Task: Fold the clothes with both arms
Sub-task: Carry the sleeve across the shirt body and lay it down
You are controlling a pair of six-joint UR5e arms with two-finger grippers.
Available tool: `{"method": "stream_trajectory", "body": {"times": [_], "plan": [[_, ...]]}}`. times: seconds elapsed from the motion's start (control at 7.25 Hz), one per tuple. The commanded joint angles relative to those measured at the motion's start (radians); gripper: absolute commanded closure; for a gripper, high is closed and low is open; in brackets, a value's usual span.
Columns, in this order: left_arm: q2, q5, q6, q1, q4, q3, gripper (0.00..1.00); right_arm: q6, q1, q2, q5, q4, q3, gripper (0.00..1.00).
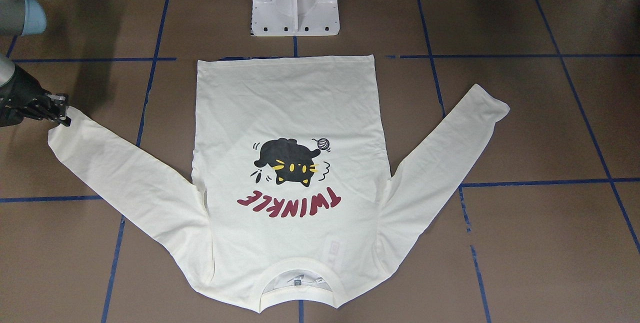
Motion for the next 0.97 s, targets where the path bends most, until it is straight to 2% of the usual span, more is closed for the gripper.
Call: {"method": "stream_trajectory", "body": {"times": [0.0, 0.14, 0.55, 0.69, 0.83], "plan": [[-0.004, 0.000, -0.002, 0.000, 0.000, 0.001, 0.00, 0.003, 0.021, 0.296, 0.034, -0.241, -0.021, 1.00], [-0.006, 0.000, -0.005, 0.000, 0.000, 0.001, 0.00, 0.037, 0.014, 0.492, 0.032, -0.341, -0.111, 1.00], [-0.018, 0.002, -0.004, 0.000, 0.000, 0.013, 0.00, 0.059, -0.063, 1.035, -0.006, -0.327, -0.564, 1.00], [-0.023, 0.002, -0.005, 0.000, 0.001, 0.016, 0.00, 0.060, -0.169, 1.155, -0.131, -0.279, -0.680, 1.00], [-0.027, 0.002, -0.005, 0.000, 0.003, 0.022, 0.00, 0.078, -0.280, 1.170, -0.266, -0.191, -0.743, 1.00]]}}
